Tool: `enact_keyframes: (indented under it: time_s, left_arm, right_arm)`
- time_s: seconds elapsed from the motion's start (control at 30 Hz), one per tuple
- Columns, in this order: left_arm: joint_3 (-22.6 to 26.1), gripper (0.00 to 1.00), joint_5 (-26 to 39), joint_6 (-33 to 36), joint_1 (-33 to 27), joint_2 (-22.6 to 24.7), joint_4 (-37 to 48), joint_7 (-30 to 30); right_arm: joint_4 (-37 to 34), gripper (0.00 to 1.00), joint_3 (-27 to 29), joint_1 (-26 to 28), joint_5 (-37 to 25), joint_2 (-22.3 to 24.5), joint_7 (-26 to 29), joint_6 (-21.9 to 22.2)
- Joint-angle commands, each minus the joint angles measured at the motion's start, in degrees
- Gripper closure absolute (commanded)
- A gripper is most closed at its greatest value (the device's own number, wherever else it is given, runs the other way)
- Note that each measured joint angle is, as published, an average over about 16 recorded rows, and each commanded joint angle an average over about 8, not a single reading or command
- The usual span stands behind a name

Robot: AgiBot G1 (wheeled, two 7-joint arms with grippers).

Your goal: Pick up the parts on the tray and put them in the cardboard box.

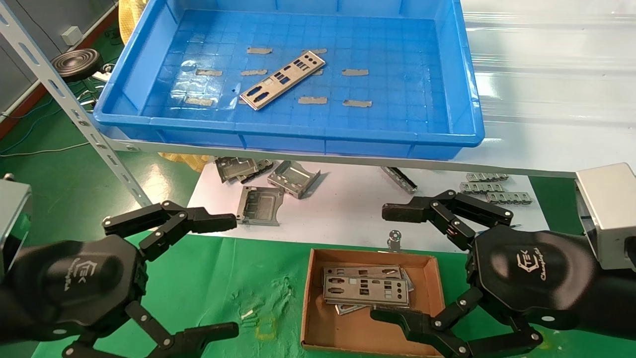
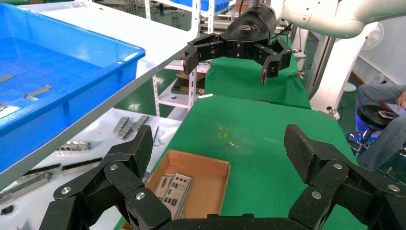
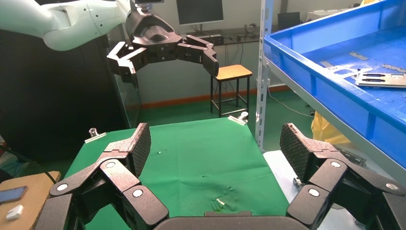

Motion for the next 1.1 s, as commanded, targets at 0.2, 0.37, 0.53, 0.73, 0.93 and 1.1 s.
enact_keyframes:
  time_s: [0.2, 0.37, 0.53, 0.73, 0.93, 1.1]
  left_arm:
    - [0.03, 0.00, 0.00, 0.00, -0.02, 0.02, 0.03, 0.01]
    - [0.05, 0.00, 0.00, 0.00, -0.03, 0.04, 0.06, 0.01]
    - [0.05, 0.00, 0.00, 0.00, -0.04, 0.05, 0.07, 0.02]
    - [0.05, 0.00, 0.00, 0.00, -0.04, 0.05, 0.07, 0.02]
    - [0.05, 0.00, 0.00, 0.00, -0.04, 0.05, 0.07, 0.01]
    - [0.05, 0.00, 0.00, 0.00, -0.04, 0.05, 0.07, 0.01]
  right_arm:
    - [0.00, 0.00, 0.00, 0.00, 0.00, 0.00, 0.00, 0.00]
    - [0.00, 0.00, 0.00, 0.00, 0.00, 0.00, 0.00, 0.00]
    - [0.00, 0.00, 0.00, 0.00, 0.00, 0.00, 0.00, 0.00]
    - [0.00, 0.00, 0.00, 0.00, 0.00, 0.00, 0.00, 0.00]
    - [0.00, 0.00, 0.00, 0.00, 0.00, 0.00, 0.00, 0.00]
    - [0.00, 0.00, 0.00, 0.00, 0.00, 0.00, 0.00, 0.00]
